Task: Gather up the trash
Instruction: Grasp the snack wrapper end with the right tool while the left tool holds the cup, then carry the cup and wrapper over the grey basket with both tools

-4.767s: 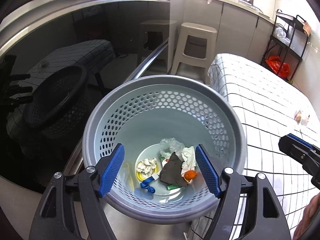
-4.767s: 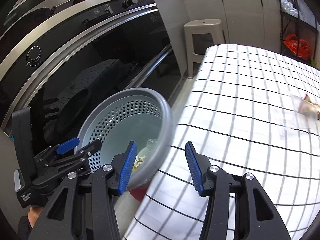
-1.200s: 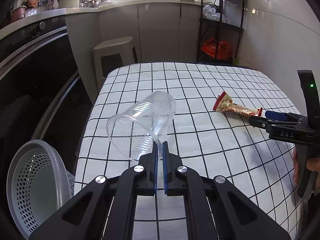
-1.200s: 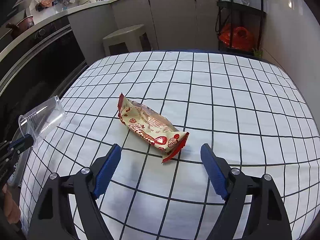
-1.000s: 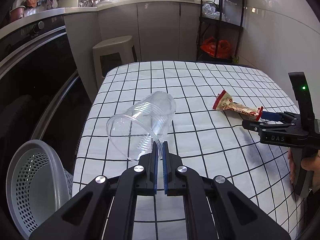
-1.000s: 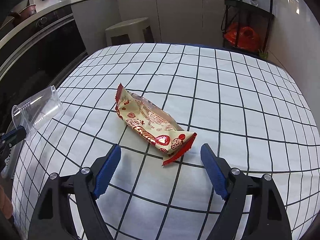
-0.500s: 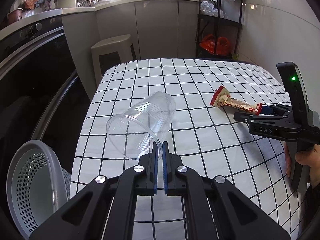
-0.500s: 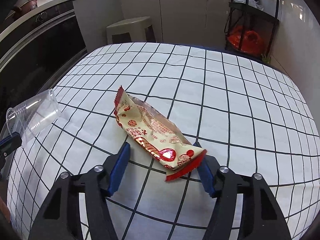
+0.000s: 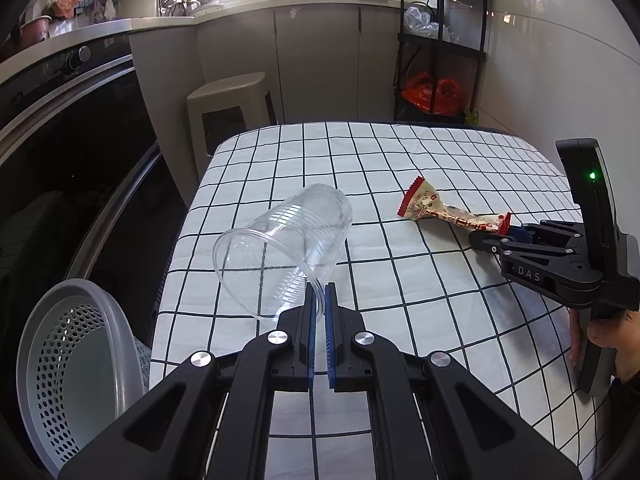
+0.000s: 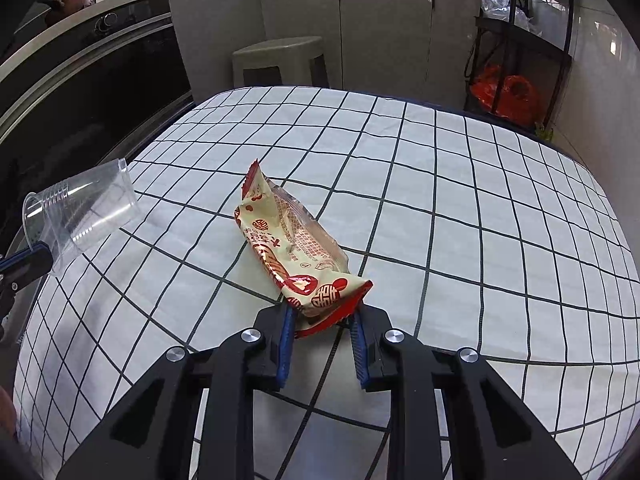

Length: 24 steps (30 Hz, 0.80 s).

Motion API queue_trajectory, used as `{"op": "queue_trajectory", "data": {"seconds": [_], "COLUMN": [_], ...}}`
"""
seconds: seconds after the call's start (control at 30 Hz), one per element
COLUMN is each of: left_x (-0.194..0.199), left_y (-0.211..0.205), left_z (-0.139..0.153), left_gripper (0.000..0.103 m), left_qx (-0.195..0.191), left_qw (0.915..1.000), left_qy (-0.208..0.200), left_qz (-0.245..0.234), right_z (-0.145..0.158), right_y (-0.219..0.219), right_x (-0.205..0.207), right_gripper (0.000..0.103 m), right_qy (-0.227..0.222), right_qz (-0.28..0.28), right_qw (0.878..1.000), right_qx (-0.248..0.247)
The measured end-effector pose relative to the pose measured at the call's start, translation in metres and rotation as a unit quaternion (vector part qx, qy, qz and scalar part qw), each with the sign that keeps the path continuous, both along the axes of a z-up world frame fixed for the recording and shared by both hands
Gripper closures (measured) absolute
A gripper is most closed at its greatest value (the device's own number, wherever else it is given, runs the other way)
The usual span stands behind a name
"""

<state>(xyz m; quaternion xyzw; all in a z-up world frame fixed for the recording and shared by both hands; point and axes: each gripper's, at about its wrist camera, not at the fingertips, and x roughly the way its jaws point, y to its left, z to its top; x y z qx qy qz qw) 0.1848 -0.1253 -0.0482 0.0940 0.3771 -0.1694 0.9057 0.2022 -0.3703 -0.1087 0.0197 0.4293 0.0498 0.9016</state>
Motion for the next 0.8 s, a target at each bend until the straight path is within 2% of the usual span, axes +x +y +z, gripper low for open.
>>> {"op": "queue_trajectory", "data": {"seconds": [0.2,0.43,0.63,0.8], "left_x": [-0.011,-0.031,-0.053,-0.068], "left_y": [0.009,0.038,0.08,0.13], "left_z": [0.012,0.027,0.047,0.05], "left_gripper": [0.098,0.098,0.098,0.098], "left_qx": [-0.011,-0.025,-0.031,-0.008], "left_qw": [0.9999,0.9994,0.998,0.9965], "left_qy": [-0.007,-0.015,-0.03,-0.036], "left_qz": [0.004,0.019,0.046,0.075], "right_z": [0.016,0.049,0.068,0.086], "right_y": [0.01,0.039,0.078,0.127], "right_x": [-0.02,-0.055,-0.089,-0.108], "right_gripper": [0.079,0.079,0.079,0.079], "right_qy": [-0.008,-0.036,-0.047,-0.056], "right_qz": [-0.001,0.002,0.013,0.037], "right_qw": [1.0,0.998,0.995,0.993], "right_qx": [0.016,0.046,0.084,0.1]}}
